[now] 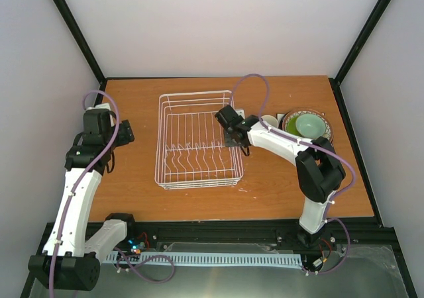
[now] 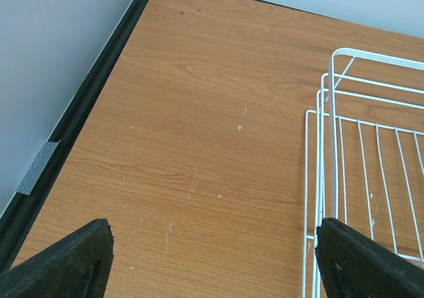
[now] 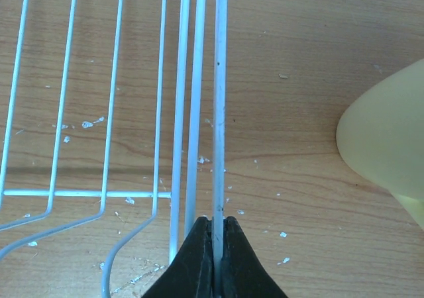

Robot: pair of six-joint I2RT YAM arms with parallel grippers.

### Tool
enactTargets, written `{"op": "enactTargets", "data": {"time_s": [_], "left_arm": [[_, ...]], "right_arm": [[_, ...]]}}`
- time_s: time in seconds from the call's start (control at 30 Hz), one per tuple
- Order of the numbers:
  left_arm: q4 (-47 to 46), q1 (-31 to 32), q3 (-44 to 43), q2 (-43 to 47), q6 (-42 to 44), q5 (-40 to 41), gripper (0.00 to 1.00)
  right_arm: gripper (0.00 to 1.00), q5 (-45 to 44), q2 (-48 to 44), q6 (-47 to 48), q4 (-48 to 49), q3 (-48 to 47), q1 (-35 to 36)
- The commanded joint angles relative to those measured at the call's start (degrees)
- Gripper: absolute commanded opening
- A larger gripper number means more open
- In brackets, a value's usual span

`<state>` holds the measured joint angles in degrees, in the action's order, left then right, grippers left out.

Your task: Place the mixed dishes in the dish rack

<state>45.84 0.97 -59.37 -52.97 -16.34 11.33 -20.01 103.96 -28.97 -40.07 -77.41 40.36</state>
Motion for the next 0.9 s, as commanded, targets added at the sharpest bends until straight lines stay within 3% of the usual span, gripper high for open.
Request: {"op": "enactTargets", "data": {"time_s": [0.0, 0.13, 0.17, 0.2, 0.3, 0.67, 0.87], "left_arm": [[-1.4, -0.2, -0.7, 0.3, 1.3, -0.3, 0.84], [-1.4, -0.2, -0.6, 0.8, 1.3, 0.0, 0.84], [-1.4, -0.2, -0.7, 0.7, 1.3, -0.1, 0.84], [-1.4, -0.2, -0.7, 0.6, 1.3, -0.1, 0.84], [-1.4, -0.2, -0.7, 0.8, 1.3, 0.0, 0.84], [-1.9, -0.2, -1.0, 0.8, 1.5, -0.8, 0.84], [-2.1, -0.2, -1.8, -0.1, 1.5, -2.0, 0.83]], "right_arm": [[0.03, -2.8, 1.1, -3.3, -3.7, 1.8, 0.2], [0.24, -3.0, 1.0, -2.8, -3.4, 1.6, 0.2], [0.38, -3.1, 1.0, -2.4, -3.3, 1.4, 0.2], [0.45, -3.1, 0.9, -2.3, -3.3, 1.2, 0.1], [0.57, -2.8, 0.5, -1.8, -2.7, 1.2, 0.2], [0.67, 6.1, -9.3, 2.1, 2.7, 2.2, 0.2], [0.71, 4.2, -16.8, 3.4, 0.9, 1.2, 0.1]]}}
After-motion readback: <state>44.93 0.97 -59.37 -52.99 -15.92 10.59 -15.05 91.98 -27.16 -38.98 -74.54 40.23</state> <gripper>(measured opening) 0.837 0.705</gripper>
